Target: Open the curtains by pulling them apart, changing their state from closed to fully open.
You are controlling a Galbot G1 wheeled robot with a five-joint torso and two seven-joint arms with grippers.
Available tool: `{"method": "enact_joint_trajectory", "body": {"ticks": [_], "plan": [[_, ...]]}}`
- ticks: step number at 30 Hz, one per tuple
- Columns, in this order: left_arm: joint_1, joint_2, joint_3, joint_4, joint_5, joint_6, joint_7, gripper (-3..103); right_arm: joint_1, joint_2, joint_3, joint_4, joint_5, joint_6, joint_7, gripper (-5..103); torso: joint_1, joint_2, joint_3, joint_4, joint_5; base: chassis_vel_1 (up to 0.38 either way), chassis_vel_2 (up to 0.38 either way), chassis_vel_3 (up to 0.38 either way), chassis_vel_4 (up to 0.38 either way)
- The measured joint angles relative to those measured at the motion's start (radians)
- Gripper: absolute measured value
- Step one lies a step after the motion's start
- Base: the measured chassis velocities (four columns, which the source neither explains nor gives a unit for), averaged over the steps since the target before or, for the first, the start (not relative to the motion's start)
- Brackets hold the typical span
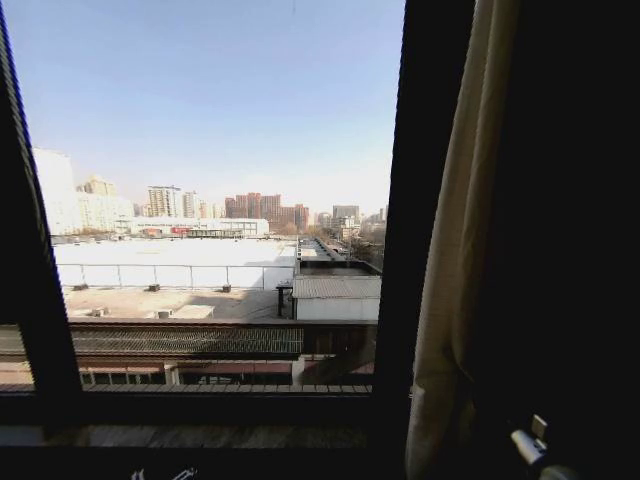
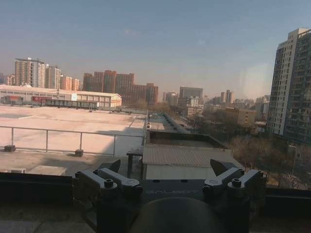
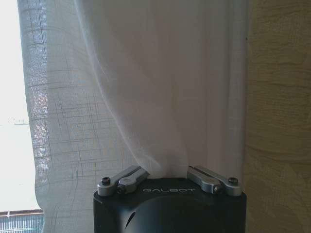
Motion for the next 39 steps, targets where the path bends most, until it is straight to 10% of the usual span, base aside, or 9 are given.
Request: {"method": "enact_joint_trajectory", "body": {"ticks": [22,39], "plan": [[-0.006,0.001,-0.003,0.023,-0.007,-0.019,0.015,100,0.103,-0.176,0.03,-0.461,0.038,0.083,0.008,0,0.0,0.0,0.0,-0.0001,-0.0001,0.0,0.0,0.0,0.0],[-0.01,0.011,-0.006,0.063,-0.031,-0.049,0.03,100,0.109,-0.171,0.039,-0.422,0.041,0.054,0.014,8,0.0,0.0,0.0,-0.0007,0.002,0.0,0.0,0.0,0.0]]}}
